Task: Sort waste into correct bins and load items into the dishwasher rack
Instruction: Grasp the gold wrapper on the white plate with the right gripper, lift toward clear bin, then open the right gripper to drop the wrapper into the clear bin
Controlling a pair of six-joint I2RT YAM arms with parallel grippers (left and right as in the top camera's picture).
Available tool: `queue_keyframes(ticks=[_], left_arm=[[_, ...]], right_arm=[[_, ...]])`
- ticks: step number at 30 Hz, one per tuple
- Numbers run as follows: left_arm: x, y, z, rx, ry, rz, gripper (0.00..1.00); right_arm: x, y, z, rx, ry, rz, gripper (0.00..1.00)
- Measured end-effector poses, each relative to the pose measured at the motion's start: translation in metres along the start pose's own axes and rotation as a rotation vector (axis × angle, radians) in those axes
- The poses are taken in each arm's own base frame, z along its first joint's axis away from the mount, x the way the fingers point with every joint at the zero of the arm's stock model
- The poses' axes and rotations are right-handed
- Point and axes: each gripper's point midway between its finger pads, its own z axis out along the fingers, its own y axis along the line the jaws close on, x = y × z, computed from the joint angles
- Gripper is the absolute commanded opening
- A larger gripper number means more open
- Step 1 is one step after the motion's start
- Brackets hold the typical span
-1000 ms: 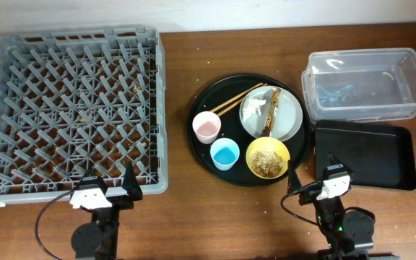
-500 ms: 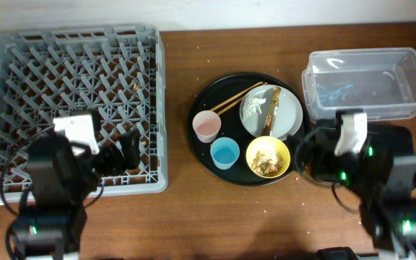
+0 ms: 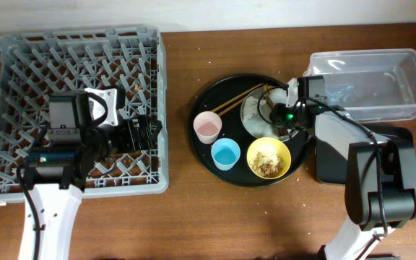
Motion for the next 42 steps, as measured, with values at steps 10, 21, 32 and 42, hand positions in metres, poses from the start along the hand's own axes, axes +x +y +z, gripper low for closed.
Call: queue_keyframes(ticks=[10,21,32,42], left_arm=[[0.007,0.003,0.001,-0.011,0.029,-0.015,0.99],[0.011,0.004,0.002,-0.018,0.046,-0.020,0.99],[0.017,0.005,0.001,-0.023,0.072,-0.021,0.99],[0.019,0.006,0.001,-0.027,0.078,-0.024,0.99]], right_arm=[[-0.106,-0.056,-0.156,0.243,-0.340,0.293,0.04],[-0.076,0.046,-0.131,-0.039,-0.167,0.101,0.59],[-0.018,0.053,0.029,0.229,-0.010,-0.122,0.04],[-0.129,-0.084,-0.153,0.304,-0.424,0.285,0.70]])
